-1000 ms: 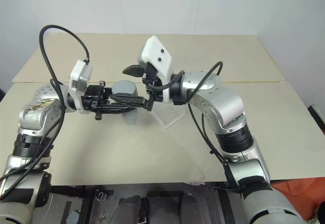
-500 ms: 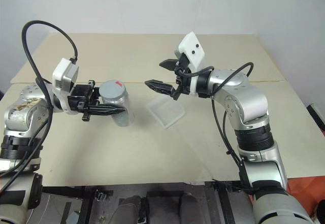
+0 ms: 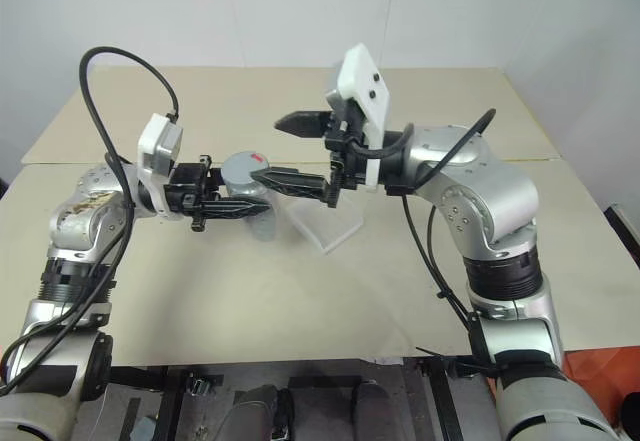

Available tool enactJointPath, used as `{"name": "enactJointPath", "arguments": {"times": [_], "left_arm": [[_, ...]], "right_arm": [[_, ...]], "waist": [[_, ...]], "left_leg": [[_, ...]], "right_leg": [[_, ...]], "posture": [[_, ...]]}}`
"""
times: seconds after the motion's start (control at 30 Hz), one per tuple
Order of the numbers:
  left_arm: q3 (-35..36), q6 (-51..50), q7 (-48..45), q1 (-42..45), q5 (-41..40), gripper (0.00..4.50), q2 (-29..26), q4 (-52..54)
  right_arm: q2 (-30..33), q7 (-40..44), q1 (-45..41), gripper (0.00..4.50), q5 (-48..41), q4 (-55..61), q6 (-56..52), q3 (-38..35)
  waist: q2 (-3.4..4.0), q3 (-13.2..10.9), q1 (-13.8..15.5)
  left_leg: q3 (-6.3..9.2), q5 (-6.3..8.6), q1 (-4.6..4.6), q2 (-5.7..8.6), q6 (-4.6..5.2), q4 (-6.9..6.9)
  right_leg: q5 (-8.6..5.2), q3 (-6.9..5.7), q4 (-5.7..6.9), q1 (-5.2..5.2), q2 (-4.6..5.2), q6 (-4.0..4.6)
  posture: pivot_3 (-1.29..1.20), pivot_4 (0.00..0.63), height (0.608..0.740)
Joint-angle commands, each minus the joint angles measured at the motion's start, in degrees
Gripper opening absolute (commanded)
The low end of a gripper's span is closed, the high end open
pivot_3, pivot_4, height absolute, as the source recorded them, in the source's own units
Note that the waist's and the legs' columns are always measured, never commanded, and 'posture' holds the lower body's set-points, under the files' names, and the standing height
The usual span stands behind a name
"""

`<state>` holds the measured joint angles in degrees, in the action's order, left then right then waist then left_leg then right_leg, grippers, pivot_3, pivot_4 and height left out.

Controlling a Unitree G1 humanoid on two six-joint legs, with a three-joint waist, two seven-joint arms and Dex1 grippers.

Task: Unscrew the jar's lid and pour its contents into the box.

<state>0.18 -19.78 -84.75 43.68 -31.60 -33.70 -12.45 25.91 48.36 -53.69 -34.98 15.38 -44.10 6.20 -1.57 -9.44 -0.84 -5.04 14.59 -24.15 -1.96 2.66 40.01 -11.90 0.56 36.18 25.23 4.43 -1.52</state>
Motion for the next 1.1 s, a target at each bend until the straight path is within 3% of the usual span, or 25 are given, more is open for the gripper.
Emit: {"name": "enactJointPath", "arguments": {"times": [0.03,0.4,1.1], "left_arm": [[0.1,1.3,-1.1,2.0,-0.2,1.96,0.5,-0.3],[0.4,1.1,-1.6,1.8,-0.4,1.96,0.3,0.7],[1.0,0.9,-2.4,1.4,-0.9,1.96,-2.0,0.8]], "right_arm": [[-2.4,-1.7,-2.3,4.46,1.6,0.7,0.8,2.2],[-6.5,-3.7,-3.6,4.46,7.4,-4.0,2.4,5.2],[1.7,-2.2,-0.4,4.46,4.7,-3.3,1.1,-0.6]], "waist": [[0.0,0.0,0.0],[0.0,0.0,0.1],[0.0,0.0,0.1]], "left_leg": [[0.0,0.0,-0.01,0.0,0.0,0.0],[0.01,0.0,-0.03,0.01,0.0,0.02],[0.02,0.0,-0.03,0.0,0.0,0.02]], "right_leg": [[0.0,0.0,0.01,0.0,0.0,0.0],[0.0,-0.02,0.02,0.0,0.01,-0.01],[0.0,-0.02,0.01,0.0,0.01,-0.01]], "posture": [[0.0,0.15,0.74],[0.0,0.15,0.74],[0.0,0.15,0.74]]}}
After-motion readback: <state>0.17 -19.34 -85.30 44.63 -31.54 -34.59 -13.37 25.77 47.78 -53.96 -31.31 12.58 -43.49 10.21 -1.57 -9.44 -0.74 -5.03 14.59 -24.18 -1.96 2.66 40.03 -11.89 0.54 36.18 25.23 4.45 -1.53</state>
